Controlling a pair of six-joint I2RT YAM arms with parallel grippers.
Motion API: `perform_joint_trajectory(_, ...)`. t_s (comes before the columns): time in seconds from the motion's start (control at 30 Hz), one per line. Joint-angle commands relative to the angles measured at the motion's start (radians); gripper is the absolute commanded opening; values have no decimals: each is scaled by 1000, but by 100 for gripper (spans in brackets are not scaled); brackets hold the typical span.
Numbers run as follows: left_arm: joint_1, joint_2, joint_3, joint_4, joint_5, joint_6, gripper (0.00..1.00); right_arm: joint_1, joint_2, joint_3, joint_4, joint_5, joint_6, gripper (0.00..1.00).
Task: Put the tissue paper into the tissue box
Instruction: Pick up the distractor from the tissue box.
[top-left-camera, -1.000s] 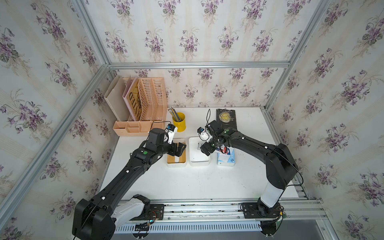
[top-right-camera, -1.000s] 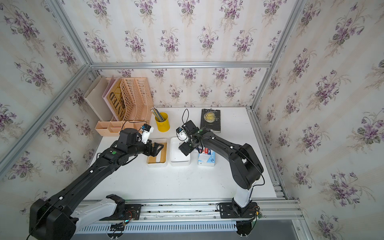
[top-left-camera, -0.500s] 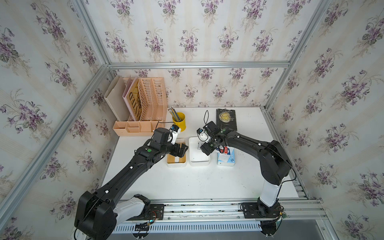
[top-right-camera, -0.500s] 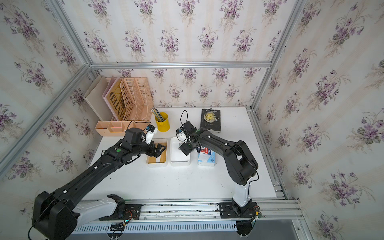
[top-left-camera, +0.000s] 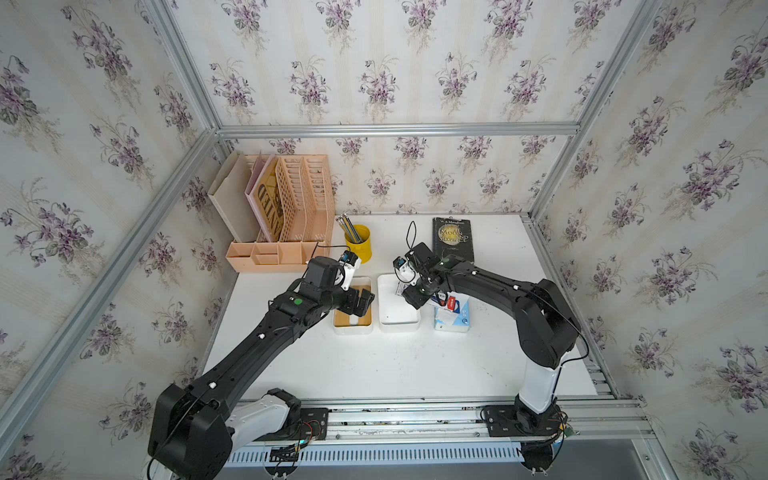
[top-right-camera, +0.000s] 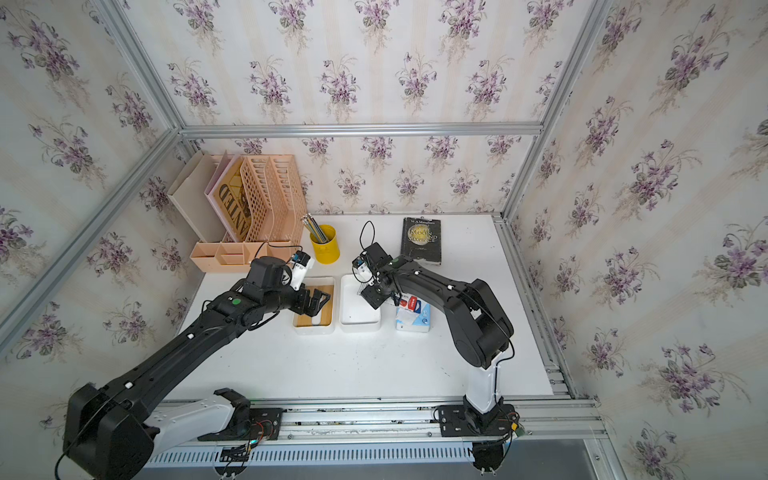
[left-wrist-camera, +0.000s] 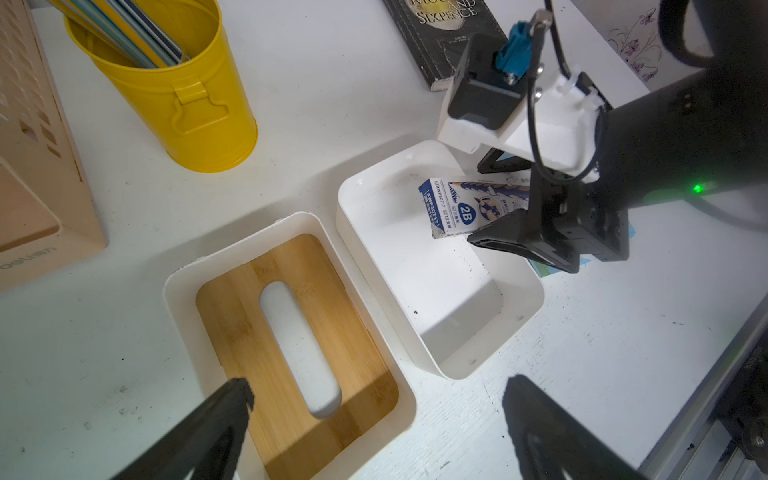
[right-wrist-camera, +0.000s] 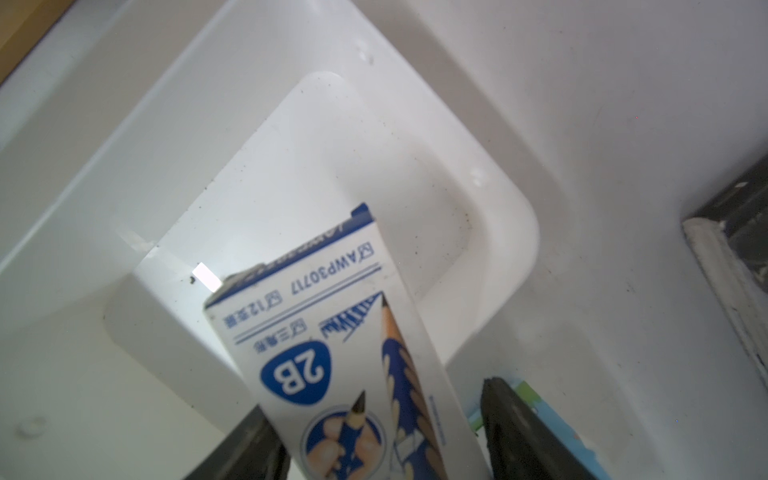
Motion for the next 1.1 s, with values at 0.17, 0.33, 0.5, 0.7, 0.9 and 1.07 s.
perform_joint_trajectory(0.17, 1, -4, 3, -7, -4, 6, 97, 1, -13, 10, -9, 42, 1, 59)
perform_joint_trajectory(0.33, 1, -1, 5, -10, -5, 7, 97, 1, -19, 10, -8, 56, 3, 55)
perform_joint_trajectory(0.5, 0, -3, 10, -13, -4, 4, 97, 0, -40, 9, -10, 62, 7, 51)
perform_joint_trajectory(0.7, -1, 3, 9, -12, -1, 0, 96, -3, -77, 20, -17, 104, 22, 46)
perform_joint_trajectory(0.9, -4, 1, 7, -13, -1, 1, 96, -26, -120, 42, -21, 133, 48, 46)
perform_joint_trajectory(1.07, -6, 1, 1, -6, 0, 2, 96, -77, -164, 57, -8, 154, 72, 47)
